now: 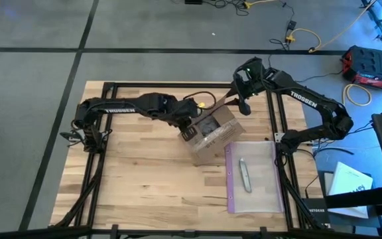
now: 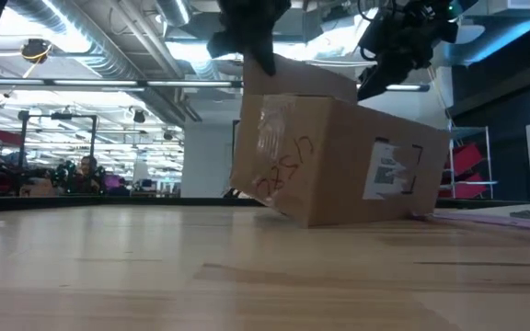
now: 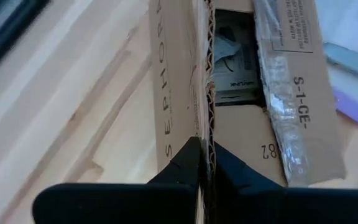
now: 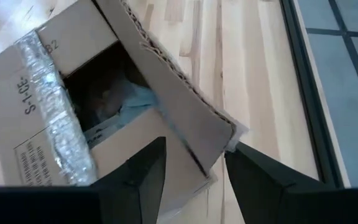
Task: Unpack boxes
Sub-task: Open the cardboard box using the cutter
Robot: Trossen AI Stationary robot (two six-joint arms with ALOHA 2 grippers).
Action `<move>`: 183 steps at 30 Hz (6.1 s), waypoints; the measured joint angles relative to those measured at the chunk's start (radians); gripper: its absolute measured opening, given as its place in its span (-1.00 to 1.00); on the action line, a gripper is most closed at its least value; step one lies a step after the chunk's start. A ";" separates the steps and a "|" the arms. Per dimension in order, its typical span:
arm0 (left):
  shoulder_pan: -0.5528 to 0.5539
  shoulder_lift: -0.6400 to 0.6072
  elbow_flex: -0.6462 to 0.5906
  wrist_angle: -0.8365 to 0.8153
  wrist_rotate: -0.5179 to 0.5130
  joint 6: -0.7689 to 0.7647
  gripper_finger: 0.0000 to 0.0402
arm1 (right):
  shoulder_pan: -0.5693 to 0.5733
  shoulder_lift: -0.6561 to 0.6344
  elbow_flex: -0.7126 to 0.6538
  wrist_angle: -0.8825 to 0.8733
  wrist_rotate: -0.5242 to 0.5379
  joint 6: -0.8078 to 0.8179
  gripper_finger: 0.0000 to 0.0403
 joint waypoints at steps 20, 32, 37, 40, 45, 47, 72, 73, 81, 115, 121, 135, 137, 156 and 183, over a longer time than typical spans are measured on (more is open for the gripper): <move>0.268 -0.156 -0.502 0.553 0.490 -0.053 -1.00 | 0.003 -0.006 0.085 -0.023 -0.071 -0.004 -0.25; 0.343 -0.157 -0.695 0.820 0.684 -0.096 -1.00 | 0.234 -0.006 0.086 0.149 0.177 -0.188 -0.25; 0.358 -0.156 -0.732 0.834 0.704 -0.033 -1.00 | 0.322 0.027 0.087 0.310 0.403 -0.139 -0.16; 0.366 -0.153 -0.774 0.877 0.730 -0.030 -1.00 | 0.323 0.077 0.106 0.258 0.413 -0.030 0.00; 0.375 -0.152 -0.829 0.977 0.779 -0.048 -1.00 | 0.334 0.162 0.112 0.187 0.413 0.019 0.37; 0.375 -0.152 -0.844 1.000 0.788 -0.062 -1.00 | 0.350 0.198 0.113 0.151 0.415 -0.008 0.48; 0.383 -0.150 -0.861 1.086 0.805 0.045 -0.50 | 0.439 0.351 0.113 0.139 0.549 -0.135 -0.28; 0.387 -0.150 -0.861 1.087 0.804 0.053 -0.40 | 0.439 0.352 0.113 0.140 0.549 -0.135 -0.28; 0.451 -0.151 -0.856 1.026 0.792 0.180 0.34 | 0.439 0.353 0.113 0.147 0.558 -0.132 -0.27; 0.478 -0.153 -0.856 1.002 0.497 0.308 0.64 | 0.439 0.431 0.112 0.165 0.537 -0.111 -0.79; 0.447 -0.153 -0.856 1.047 0.494 0.255 0.64 | 0.436 0.430 0.121 0.135 0.537 -0.068 -0.98; 0.359 -0.157 -0.847 1.130 0.494 0.233 0.64 | 0.438 0.430 0.139 0.116 0.580 0.029 -0.76; 0.347 -0.157 -0.843 1.128 0.494 0.233 0.64 | 0.438 0.432 0.153 0.114 0.585 0.038 -0.62; 0.315 -0.158 -0.842 1.122 0.494 0.236 0.64 | 0.439 0.428 0.492 -0.302 0.416 0.210 0.18; 0.248 -0.117 -0.842 1.142 0.423 0.288 0.64 | 0.438 0.598 0.505 -0.576 0.127 0.257 0.17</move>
